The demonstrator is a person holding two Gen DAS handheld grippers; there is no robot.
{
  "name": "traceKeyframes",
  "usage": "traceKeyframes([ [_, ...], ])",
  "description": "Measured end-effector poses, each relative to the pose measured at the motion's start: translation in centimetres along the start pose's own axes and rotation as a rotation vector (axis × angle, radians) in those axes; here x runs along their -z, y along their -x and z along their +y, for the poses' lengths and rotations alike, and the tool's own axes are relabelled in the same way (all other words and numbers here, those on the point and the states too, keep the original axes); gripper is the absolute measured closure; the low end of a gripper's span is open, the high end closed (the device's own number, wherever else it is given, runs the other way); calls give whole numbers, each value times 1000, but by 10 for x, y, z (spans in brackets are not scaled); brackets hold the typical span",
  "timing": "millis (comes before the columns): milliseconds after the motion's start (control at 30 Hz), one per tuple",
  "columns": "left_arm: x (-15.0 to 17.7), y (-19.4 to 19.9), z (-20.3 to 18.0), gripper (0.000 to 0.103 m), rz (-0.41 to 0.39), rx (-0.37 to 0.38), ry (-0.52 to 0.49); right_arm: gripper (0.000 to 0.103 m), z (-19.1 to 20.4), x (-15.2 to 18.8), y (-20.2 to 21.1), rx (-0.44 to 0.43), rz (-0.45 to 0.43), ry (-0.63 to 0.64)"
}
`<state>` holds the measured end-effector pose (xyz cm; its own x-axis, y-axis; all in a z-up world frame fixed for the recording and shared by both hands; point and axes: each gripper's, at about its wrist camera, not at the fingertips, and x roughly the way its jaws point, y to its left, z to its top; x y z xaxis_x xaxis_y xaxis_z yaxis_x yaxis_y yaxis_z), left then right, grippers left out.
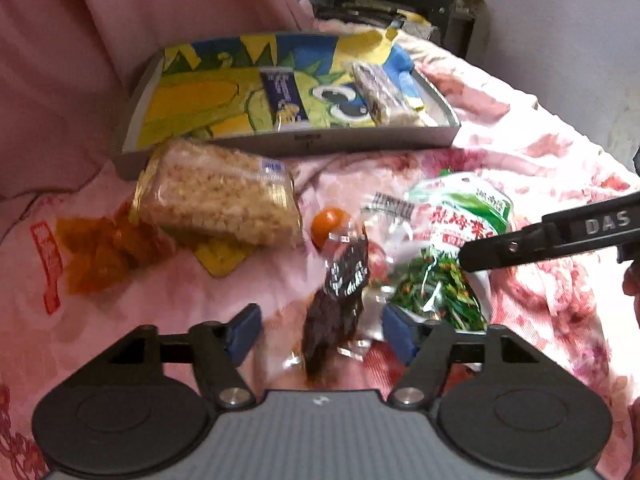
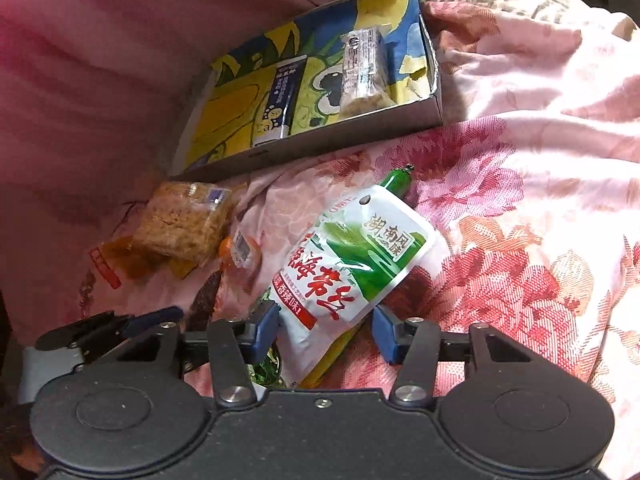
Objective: Organize snacks
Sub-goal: 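Grasp the dark meat packet with the left tool while the right tool grasps the seaweed pouch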
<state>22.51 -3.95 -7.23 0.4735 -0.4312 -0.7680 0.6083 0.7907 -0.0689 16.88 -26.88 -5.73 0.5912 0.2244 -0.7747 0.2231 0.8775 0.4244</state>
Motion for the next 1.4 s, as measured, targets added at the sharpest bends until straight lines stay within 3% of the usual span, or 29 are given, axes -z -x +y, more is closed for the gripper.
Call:
traceKeyframes([
  [100,-3,-5,3,28,-3,6,-1,49,3,-2,6,-29,-13,-9],
  [267,-4,-9,5,45,6,19,13,50,8,-3,9,-68,-57,22],
  [667,-3,-9,12,50,1,33,95,51,12,-14,-20,-191,-93,25],
  [800,1,-4,12,51,2,21,140,63,17,-16,-27,-220,-86,45],
  [1000,4,-1,8,51,4,-11,164,68,20,-14,-32,-207,-69,69],
  [1100,7,3,8,51,11,-28,220,81,23,-14,-32,-218,-66,63],
  [1400,17,23,-3,52,30,-70,303,91,30,-11,-18,-222,-67,73],
])
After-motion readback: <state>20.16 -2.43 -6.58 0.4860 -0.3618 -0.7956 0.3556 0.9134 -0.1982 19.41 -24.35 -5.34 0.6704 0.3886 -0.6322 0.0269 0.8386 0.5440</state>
